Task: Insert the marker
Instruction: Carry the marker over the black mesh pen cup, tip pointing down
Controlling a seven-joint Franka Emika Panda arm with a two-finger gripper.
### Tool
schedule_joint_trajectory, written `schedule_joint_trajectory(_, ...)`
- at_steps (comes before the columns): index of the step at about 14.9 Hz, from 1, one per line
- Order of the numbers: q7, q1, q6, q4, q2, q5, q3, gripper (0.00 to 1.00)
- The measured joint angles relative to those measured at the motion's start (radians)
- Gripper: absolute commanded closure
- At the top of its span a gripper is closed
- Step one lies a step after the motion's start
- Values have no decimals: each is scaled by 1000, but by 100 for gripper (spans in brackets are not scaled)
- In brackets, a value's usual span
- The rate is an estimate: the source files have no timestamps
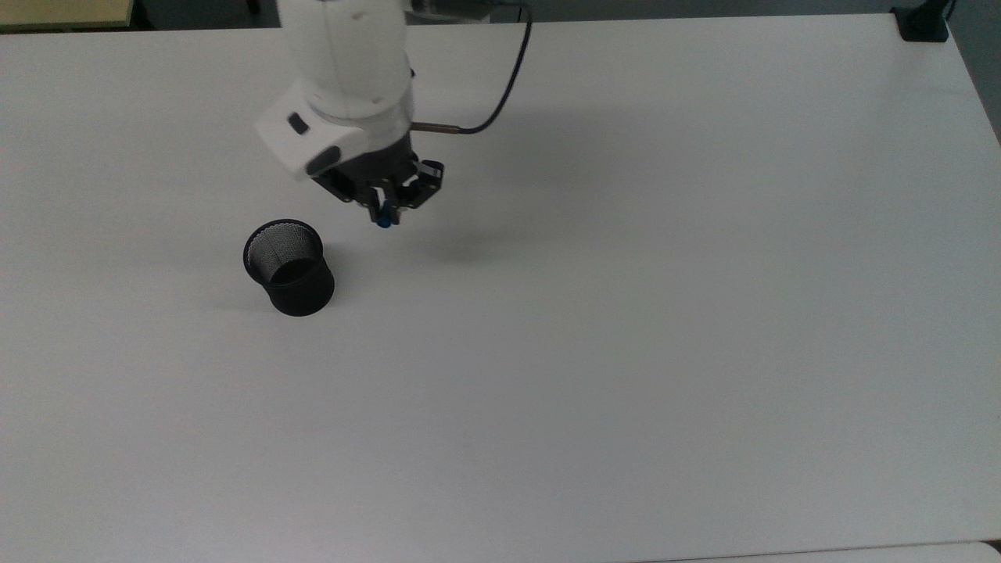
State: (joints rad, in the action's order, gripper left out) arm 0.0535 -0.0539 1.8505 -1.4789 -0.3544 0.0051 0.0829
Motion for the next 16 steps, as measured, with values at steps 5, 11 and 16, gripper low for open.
schedule_joint_trajectory(5,-1,104,113,11,39,0,1,98)
schedule_joint_trajectory(11,-1,197,297,-12,74,-35,3,98)
schedule_joint_trajectory(16,0,208,514,-124,77,-117,4,98)
